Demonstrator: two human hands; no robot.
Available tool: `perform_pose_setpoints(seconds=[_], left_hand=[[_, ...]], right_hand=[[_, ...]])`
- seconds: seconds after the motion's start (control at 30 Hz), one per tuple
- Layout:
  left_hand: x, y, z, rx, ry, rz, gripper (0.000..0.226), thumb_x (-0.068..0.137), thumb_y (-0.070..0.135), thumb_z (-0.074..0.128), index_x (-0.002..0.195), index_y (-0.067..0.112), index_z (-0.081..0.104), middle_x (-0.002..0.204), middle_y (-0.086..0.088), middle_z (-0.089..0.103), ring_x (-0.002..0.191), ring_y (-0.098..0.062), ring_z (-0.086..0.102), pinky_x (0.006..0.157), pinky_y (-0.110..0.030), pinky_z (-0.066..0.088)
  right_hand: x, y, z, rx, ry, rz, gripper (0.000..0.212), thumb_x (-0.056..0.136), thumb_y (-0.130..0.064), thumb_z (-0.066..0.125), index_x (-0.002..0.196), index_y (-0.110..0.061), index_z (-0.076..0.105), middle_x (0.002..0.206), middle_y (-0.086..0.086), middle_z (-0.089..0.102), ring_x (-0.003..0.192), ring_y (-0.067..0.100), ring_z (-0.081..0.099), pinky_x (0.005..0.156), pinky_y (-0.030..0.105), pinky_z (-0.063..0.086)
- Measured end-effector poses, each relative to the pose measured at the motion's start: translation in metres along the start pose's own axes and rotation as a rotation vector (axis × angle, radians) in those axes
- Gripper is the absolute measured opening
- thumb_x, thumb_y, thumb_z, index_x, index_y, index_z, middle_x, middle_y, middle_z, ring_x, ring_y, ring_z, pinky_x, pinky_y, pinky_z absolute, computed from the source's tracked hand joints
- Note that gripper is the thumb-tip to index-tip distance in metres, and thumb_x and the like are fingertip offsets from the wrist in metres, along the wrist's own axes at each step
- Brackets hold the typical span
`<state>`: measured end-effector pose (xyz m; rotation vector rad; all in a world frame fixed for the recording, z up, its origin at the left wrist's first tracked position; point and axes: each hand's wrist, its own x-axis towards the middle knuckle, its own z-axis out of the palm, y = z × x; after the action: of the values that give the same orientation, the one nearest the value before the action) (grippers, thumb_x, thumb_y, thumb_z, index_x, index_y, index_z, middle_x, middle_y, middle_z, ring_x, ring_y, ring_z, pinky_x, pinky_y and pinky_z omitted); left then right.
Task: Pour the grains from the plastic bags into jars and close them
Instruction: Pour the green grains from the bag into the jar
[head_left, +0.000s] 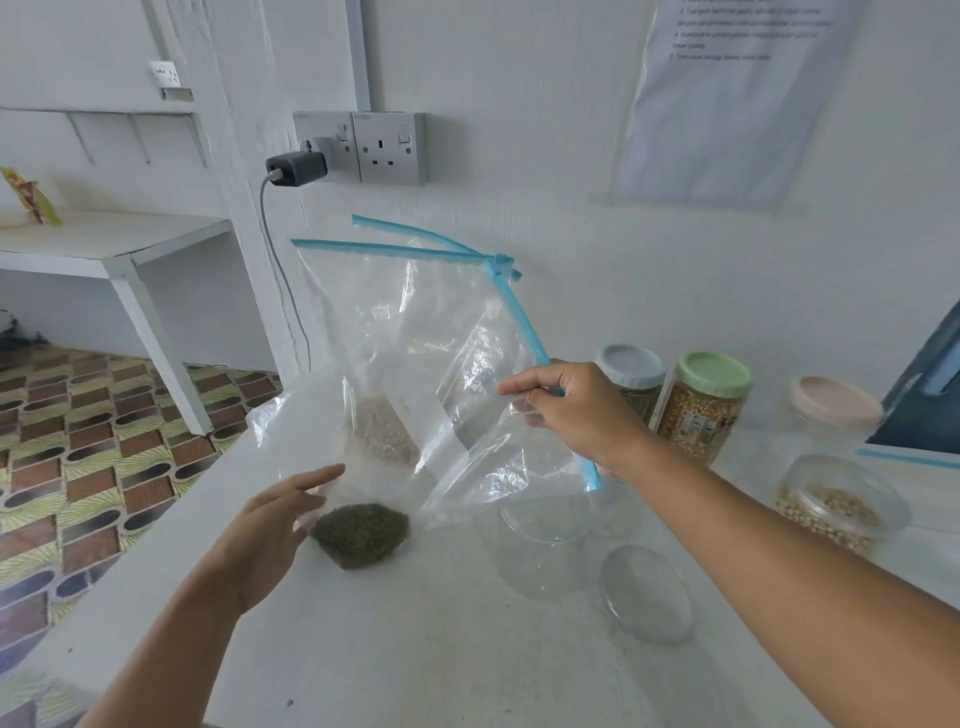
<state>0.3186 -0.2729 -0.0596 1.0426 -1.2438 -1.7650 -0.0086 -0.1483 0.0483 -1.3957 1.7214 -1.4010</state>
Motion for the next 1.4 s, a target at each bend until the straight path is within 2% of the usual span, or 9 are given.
perform_pose_setpoints(seconds=[0.17,0.33,0.53,0.73,0.93,1.03,1.17,1.27,1.4], left_hand=[[0.000,0.002,0.018,-0.028,0.126,0.107,0.028,0.100,-0.002,0.056,0.120,0.007,0.073,0.119,-0.018,0.073,0.115,-0.030,0.066,0.111,-0.048,0.046],[-0.003,0.040,0.022,-0.045,0.157,0.208,0.027,0.100,0.003,0.056,0.109,0.013,0.079,0.096,-0.003,0.073,0.091,-0.024,0.060,0.109,-0.053,0.044],[-0.013,0.089,0.035,0.175,0.108,0.322,0.031,0.073,0.018,0.084,0.102,0.030,0.083,0.098,-0.005,0.071,0.098,-0.023,0.063,0.097,-0.043,0.051],[-0.015,0.103,0.041,0.370,0.170,0.454,0.040,0.079,0.009,0.086,0.100,0.043,0.081,0.102,-0.007,0.069,0.096,-0.019,0.065,0.084,-0.032,0.053],[-0.015,0.118,0.037,0.398,0.188,0.487,0.038,0.077,0.012,0.087,0.106,0.035,0.081,0.094,-0.006,0.067,0.095,-0.021,0.062,0.099,-0.045,0.051],[-0.016,0.128,0.042,0.398,0.193,0.516,0.035,0.081,0.009,0.086,0.110,0.027,0.080,0.095,-0.020,0.067,0.085,-0.018,0.062,0.094,-0.045,0.053],[-0.018,0.140,0.046,0.391,0.191,0.563,0.031,0.083,0.007,0.083,0.102,0.031,0.080,0.071,0.007,0.064,0.063,-0.003,0.055,0.081,-0.029,0.046],[-0.016,0.148,0.043,0.394,0.182,0.587,0.031,0.082,0.009,0.085,0.097,0.036,0.082,0.070,0.008,0.065,0.069,-0.011,0.055,0.085,-0.032,0.044],[-0.014,0.154,0.045,0.395,0.169,0.626,0.029,0.083,0.011,0.085,0.095,0.037,0.082,0.072,0.005,0.064,0.069,-0.014,0.054,0.086,-0.033,0.044]], right_hand=[[0.003,0.001,-0.003,-0.083,-0.001,-0.033,0.034,0.099,-0.010,0.062,0.097,-0.036,0.083,0.105,-0.017,0.076,0.104,0.007,0.071,0.099,0.036,0.058],[0.001,-0.005,-0.016,0.009,-0.028,-0.008,0.024,0.095,-0.014,0.074,0.099,-0.037,0.082,0.099,-0.011,0.078,0.097,0.009,0.072,0.088,0.019,0.051],[-0.001,-0.005,-0.025,0.013,-0.018,-0.056,0.032,0.083,-0.012,0.086,0.111,-0.027,0.080,0.117,-0.008,0.074,0.097,0.011,0.074,0.093,0.017,0.054],[-0.007,0.003,-0.022,-0.078,0.003,-0.129,0.033,0.082,-0.017,0.087,0.111,-0.031,0.080,0.117,-0.012,0.072,0.100,0.009,0.072,0.101,0.028,0.056],[-0.008,0.008,-0.016,-0.090,0.016,-0.159,0.036,0.081,-0.027,0.089,0.114,-0.036,0.079,0.118,-0.015,0.070,0.109,0.009,0.069,0.105,0.038,0.055],[-0.009,0.008,-0.016,-0.112,0.000,-0.181,0.040,0.079,-0.036,0.090,0.117,-0.041,0.077,0.124,-0.018,0.067,0.121,0.003,0.062,0.109,0.034,0.051],[-0.013,0.006,-0.020,-0.197,-0.055,-0.202,0.045,0.080,-0.043,0.086,0.123,-0.042,0.074,0.127,-0.025,0.062,0.125,-0.005,0.055,0.107,0.017,0.044],[-0.017,0.009,-0.020,-0.188,-0.075,-0.208,0.047,0.082,-0.043,0.083,0.128,-0.040,0.071,0.126,-0.029,0.061,0.120,-0.010,0.056,0.099,0.008,0.044],[-0.018,0.015,-0.019,-0.126,-0.075,-0.190,0.040,0.088,-0.025,0.081,0.126,-0.032,0.073,0.129,-0.017,0.068,0.109,-0.001,0.068,0.101,0.016,0.050]])
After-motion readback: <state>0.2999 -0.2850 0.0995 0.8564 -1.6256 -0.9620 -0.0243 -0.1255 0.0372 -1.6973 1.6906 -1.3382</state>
